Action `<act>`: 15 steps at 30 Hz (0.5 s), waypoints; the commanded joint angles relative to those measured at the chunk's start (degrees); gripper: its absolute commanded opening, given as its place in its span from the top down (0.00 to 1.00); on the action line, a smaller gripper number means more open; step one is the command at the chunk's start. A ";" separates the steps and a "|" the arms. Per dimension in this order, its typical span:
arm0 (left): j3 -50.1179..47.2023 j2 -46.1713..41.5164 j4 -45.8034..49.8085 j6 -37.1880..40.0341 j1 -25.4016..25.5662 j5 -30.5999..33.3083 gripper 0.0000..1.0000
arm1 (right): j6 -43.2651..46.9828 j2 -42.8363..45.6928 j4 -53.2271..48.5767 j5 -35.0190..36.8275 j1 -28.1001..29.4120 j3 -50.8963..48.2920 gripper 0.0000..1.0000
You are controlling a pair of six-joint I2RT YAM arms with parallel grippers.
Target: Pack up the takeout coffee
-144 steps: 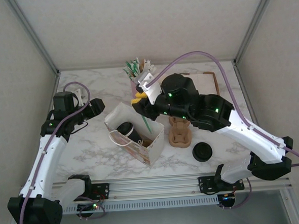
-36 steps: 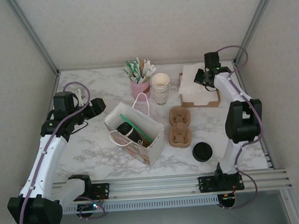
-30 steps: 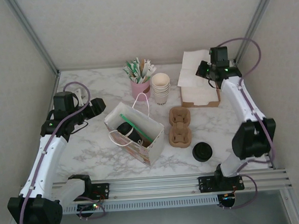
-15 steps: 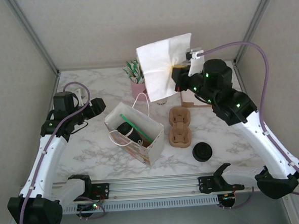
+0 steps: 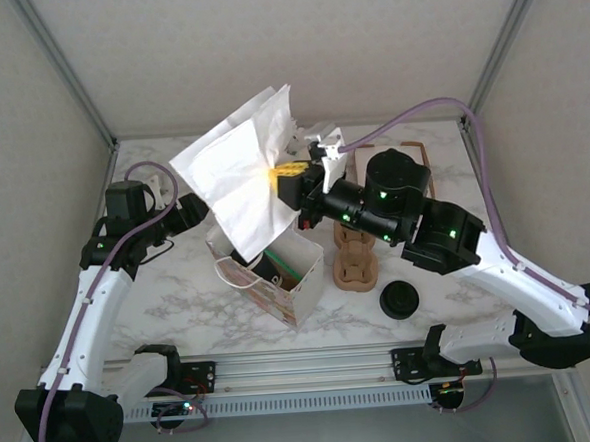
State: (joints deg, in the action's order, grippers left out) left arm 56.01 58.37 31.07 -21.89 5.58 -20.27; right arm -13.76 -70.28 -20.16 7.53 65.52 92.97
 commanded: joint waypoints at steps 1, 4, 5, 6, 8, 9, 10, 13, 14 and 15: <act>-0.46 -0.80 -0.40 -0.71 0.58 0.65 0.20 | -7.92 -1.66 5.78 -2.99 1.01 -2.09 1.00; -0.46 -0.84 -0.49 -0.79 0.60 0.80 0.20 | -12.60 -3.30 7.22 -3.74 0.98 -3.90 1.00; -0.42 -0.88 -0.44 -0.81 0.59 0.93 0.20 | -13.96 -4.02 7.38 -3.92 0.94 -4.42 1.00; -0.55 -0.88 -0.44 -0.79 0.57 0.93 0.20 | -14.97 -4.51 7.88 -4.15 0.98 -5.19 1.00; -0.54 -0.97 -0.57 -0.79 0.57 1.02 0.20 | -16.99 -5.49 9.23 -4.54 1.01 -6.96 1.00; -0.55 -0.90 -0.52 -0.79 0.61 0.97 0.20 | -17.71 -5.92 9.55 -4.50 0.97 -7.58 1.00; -0.55 -0.89 -0.57 -0.82 0.65 1.00 0.20 | -18.34 -6.43 9.67 -4.53 0.96 -8.08 1.00; -0.57 -0.78 -0.50 -0.80 0.61 0.99 0.20 | -19.84 -7.21 9.85 -3.84 0.97 -9.56 1.00; -0.55 -0.69 -0.56 -0.79 0.61 1.02 0.20 | -20.03 -7.34 9.80 -3.31 0.98 -10.03 1.00; -0.55 -0.71 -0.52 -0.81 0.57 1.02 0.20 | -20.23 -7.43 9.58 -2.69 0.85 -10.46 1.00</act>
State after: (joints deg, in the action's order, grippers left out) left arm 56.01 58.37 31.07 -21.93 5.58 -20.25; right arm -31.11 -78.08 -13.37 3.86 66.04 83.35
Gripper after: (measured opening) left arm 0.796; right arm 0.048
